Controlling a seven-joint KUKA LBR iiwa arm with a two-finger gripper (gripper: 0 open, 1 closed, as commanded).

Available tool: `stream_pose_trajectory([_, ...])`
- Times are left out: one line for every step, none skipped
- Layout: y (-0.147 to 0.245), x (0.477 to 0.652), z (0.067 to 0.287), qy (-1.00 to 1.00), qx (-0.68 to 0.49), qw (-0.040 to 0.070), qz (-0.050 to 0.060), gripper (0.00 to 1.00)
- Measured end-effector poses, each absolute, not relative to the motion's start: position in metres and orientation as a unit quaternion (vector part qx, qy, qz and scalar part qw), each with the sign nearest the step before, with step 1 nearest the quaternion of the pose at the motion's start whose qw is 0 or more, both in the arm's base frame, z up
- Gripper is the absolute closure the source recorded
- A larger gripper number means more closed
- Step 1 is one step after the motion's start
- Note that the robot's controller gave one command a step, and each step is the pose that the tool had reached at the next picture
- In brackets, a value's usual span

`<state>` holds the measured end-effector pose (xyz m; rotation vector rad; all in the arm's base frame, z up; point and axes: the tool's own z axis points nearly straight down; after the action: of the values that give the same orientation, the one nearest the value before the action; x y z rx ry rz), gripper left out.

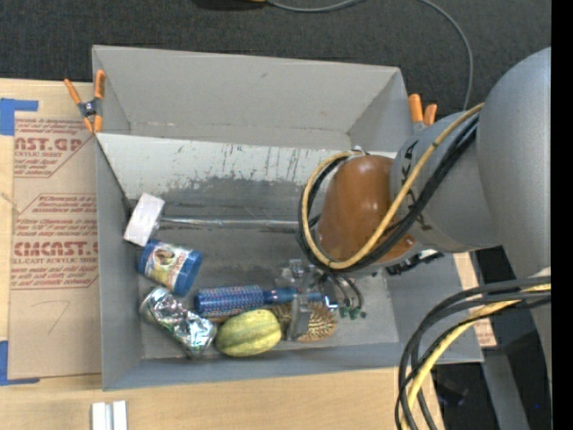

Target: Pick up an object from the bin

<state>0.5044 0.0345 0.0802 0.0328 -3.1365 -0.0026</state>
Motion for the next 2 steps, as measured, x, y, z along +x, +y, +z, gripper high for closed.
stream_pose_trajectory([0.03, 0.498, 0.09, -1.0, 0.007, 0.002, -0.001, 1.0])
stream_pose_trajectory([0.042, 0.506, 0.191, -1.0, 0.012, -0.001, -0.002, 1.0])
